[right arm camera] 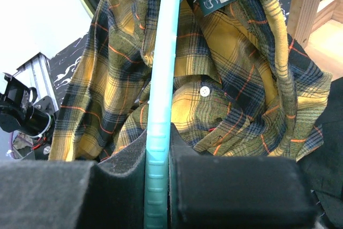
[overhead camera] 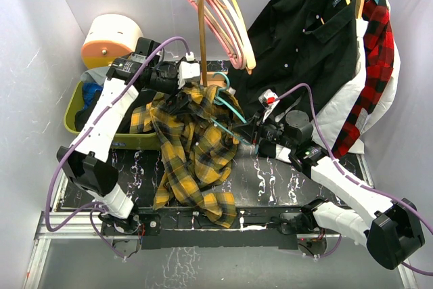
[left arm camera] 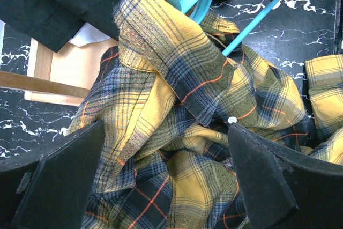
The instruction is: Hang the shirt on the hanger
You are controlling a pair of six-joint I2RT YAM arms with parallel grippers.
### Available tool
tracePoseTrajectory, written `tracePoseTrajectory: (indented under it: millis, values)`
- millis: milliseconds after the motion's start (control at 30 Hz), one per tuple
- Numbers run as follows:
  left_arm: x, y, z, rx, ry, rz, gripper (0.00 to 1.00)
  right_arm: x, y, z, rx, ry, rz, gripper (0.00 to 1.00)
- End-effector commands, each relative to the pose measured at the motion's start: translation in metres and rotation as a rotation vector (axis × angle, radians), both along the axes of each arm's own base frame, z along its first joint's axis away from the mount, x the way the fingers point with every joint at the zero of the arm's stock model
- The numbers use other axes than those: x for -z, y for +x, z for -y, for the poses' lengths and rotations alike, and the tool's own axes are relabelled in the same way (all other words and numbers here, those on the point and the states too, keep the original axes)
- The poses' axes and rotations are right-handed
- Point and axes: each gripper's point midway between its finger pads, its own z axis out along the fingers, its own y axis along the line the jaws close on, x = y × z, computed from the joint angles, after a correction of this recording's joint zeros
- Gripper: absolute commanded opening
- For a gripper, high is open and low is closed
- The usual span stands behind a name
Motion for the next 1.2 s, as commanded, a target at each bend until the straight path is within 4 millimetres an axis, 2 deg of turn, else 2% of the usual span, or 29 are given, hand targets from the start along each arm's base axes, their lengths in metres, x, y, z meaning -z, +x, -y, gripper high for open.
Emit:
tracePoseTrajectory:
  millis: [0, 133, 333, 433, 567, 900, 1033, 1167]
  values:
    - [-0.027, 0.013, 0.013, 0.069, -0.045, 0.153, 0.97, -0.03, -0.005, -0.008, -0.061, 0.052, 0.135, 0.08]
    - [-0.023, 0.023, 0.016, 0.082, -0.02, 0.203, 0.97, -0.028, -0.006, -0.009, -0.069, 0.049, 0.128, 0.08]
    - [-0.041, 0.026, 0.026, 0.091, -0.065, 0.216, 0.97, -0.025, -0.004, -0.01, -0.069, 0.043, 0.123, 0.08]
    - [-0.045, 0.019, 0.028, 0.117, -0.069, 0.212, 0.97, -0.026, -0.003, -0.009, -0.063, 0.042, 0.127, 0.08]
    - [-0.058, 0.0, 0.027, 0.163, -0.086, 0.195, 0.97, -0.027, -0.003, -0.008, -0.054, 0.038, 0.135, 0.08]
    - [-0.021, -0.013, 0.027, 0.228, -0.042, 0.08, 0.96, -0.032, -0.004, -0.006, -0.054, 0.039, 0.158, 0.08]
    - [-0.018, -0.011, 0.029, 0.23, -0.039, 0.069, 0.9, -0.032, -0.005, -0.006, -0.056, 0.037, 0.162, 0.08]
    - [-0.015, -0.003, 0.036, 0.215, -0.063, 0.053, 0.87, -0.033, -0.005, -0.006, -0.058, 0.035, 0.168, 0.08]
